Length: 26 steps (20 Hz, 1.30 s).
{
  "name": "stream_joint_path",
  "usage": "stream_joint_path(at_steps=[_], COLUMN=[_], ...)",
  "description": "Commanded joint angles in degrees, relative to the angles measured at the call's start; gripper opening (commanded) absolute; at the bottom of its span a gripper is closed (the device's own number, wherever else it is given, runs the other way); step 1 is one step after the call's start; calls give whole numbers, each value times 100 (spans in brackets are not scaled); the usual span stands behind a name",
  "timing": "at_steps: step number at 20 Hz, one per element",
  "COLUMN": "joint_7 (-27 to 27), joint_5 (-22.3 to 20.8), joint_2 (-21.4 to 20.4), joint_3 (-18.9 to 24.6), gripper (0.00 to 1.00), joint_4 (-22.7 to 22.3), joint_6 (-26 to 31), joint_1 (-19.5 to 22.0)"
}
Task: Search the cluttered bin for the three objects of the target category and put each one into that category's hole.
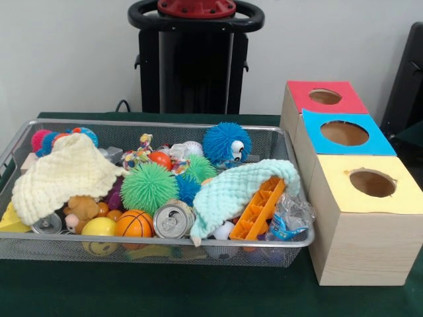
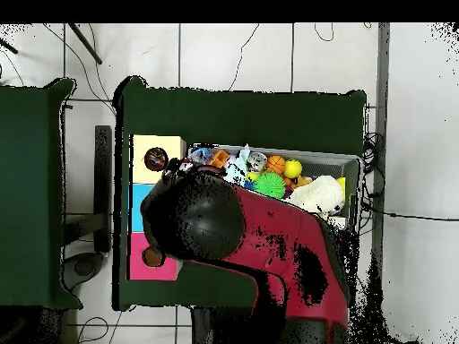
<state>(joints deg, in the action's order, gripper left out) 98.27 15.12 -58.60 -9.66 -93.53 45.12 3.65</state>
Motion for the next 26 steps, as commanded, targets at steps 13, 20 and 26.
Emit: stream_joint_path(at_steps=[13, 20, 26], joint_7=[-2855, -2864, -2474], joint_5=[681, 207, -185], joint_2=[-1385, -681, -469], joint_3=[1531, 2516, 3408], gripper=[100, 100, 100], joint_4=[-2061, -2551, -3129], joint_6=[-754, -1664, -2523], joint_1=[2247, 3281, 4143])
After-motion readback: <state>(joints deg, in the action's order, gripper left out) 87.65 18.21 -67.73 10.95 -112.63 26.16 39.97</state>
